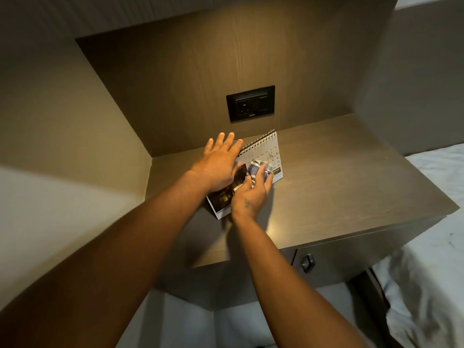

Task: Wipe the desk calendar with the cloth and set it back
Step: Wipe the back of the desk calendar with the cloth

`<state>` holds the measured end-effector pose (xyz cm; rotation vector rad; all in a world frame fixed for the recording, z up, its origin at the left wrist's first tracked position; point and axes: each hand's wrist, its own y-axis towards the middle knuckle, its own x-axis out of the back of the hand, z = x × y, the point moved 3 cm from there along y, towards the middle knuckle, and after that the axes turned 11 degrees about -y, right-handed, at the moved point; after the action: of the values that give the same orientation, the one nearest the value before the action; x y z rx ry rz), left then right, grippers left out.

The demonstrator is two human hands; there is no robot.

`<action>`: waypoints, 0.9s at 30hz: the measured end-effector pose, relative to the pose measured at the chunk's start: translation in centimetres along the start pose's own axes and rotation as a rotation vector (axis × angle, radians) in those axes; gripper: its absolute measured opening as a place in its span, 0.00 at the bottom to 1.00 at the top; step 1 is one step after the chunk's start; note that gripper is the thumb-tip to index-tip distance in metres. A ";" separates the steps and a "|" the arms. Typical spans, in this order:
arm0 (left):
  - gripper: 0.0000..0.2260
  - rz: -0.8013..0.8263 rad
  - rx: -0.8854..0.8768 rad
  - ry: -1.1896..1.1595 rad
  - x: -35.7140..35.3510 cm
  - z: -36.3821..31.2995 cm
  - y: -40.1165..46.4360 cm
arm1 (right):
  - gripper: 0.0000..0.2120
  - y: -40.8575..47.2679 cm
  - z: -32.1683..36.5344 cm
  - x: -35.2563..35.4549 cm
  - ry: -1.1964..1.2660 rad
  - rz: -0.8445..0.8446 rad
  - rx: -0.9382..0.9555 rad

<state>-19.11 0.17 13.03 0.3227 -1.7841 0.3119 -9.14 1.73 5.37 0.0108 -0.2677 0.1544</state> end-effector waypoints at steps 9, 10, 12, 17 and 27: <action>0.29 0.011 -0.008 0.002 0.0 0.1 0.0 | 0.25 -1.1 -1.3 0.2 0.033 -0.005 -0.053; 0.29 0.012 -0.009 0.002 0.0 0.2 0.1 | 0.25 -0.9 -0.7 0.0 0.036 -0.006 -0.017; 0.28 0.019 -0.005 -0.009 0.0 0.2 0.2 | 0.25 -0.5 0.3 -0.3 0.030 0.005 0.025; 0.29 0.039 0.018 -0.024 -0.6 0.4 -0.8 | 0.26 -1.4 -2.5 0.5 0.021 0.029 -0.084; 0.30 0.031 -0.001 -0.016 -0.8 -1.0 -0.3 | 0.25 4.1 -1.2 2.1 0.009 -0.069 -0.139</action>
<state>-17.93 0.32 12.52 0.2978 -1.8068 0.3308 -7.48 6.17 4.68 -0.1182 -0.2685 0.0669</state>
